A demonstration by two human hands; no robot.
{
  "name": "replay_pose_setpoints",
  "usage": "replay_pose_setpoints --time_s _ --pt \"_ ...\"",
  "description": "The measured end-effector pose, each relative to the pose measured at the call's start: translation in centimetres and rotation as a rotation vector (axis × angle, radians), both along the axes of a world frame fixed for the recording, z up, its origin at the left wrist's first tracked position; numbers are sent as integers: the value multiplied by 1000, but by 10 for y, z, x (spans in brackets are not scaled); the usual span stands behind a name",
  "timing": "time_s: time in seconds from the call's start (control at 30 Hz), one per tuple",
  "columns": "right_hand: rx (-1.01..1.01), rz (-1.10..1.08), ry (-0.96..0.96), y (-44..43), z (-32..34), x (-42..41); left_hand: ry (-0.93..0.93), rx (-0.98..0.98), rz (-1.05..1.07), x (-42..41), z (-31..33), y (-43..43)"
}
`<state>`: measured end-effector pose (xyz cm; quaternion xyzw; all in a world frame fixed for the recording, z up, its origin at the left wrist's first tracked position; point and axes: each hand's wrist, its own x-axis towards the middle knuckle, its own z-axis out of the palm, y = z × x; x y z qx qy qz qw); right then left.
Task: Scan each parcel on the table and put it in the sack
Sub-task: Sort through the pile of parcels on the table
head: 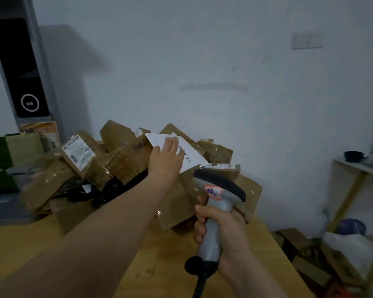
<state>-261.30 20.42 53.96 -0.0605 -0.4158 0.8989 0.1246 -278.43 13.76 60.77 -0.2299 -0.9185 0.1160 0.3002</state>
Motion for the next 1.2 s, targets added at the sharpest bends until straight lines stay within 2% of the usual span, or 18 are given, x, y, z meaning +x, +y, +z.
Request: replay_pose_setpoints --time_s 0.07,0.17,0.37,0.47,0.53,0.63,0.7,0.83,1.03,1.2 --pt "36 7 10 1 0 2 35 -80 35 -8 4 0" --pt "82 20 5 0 2 6 8 48 4 -14 17 -3" --pt "222 5 -39 -14 8 23 47 671 -171 13 79 -28" --pt "259 11 -28 -30 8 37 31 884 -222 38 103 -61" --pt "284 35 -11 -44 4 48 -45 1044 -260 51 107 -91" --pt "307 104 -1 -71 0 68 -255 1426 -334 80 92 -140" --pt "313 138 -13 -89 -2 82 -345 1569 -329 104 73 -169" --pt "273 214 -23 -127 -6 109 -400 1725 -207 145 29 -233" --pt "352 230 -63 -170 -17 131 -414 1782 -80 181 -23 -297" --pt "330 226 -93 -192 -26 135 -449 1851 -29 191 -52 -321"
